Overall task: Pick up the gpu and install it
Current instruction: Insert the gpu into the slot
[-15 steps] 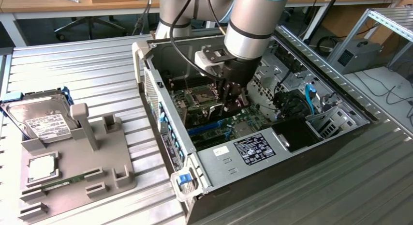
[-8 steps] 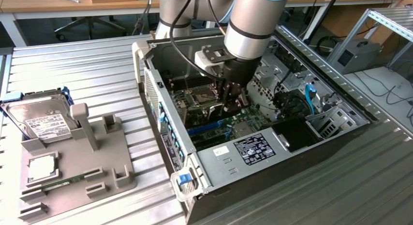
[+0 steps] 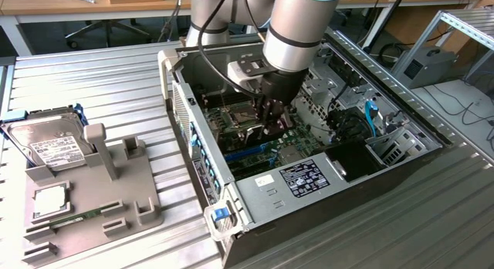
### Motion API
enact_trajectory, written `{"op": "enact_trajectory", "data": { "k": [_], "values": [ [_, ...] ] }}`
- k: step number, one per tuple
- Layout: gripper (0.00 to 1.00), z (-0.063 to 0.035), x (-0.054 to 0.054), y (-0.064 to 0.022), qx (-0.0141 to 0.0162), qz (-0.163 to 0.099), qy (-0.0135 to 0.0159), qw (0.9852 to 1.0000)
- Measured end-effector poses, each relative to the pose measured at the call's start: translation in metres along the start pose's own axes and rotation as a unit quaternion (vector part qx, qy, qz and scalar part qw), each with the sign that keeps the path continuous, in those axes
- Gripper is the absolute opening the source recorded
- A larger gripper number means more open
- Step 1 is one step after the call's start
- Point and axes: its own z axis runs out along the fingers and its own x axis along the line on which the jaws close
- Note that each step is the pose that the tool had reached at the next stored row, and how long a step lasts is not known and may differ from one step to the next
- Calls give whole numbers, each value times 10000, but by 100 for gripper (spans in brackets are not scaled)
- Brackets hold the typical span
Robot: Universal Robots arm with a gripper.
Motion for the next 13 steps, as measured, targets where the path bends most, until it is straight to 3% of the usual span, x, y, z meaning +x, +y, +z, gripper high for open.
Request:
{"op": "enact_trajectory", "data": {
  "k": [13],
  "values": [
    [27,35,1,46,0,0,0,10000]
  ]
}}
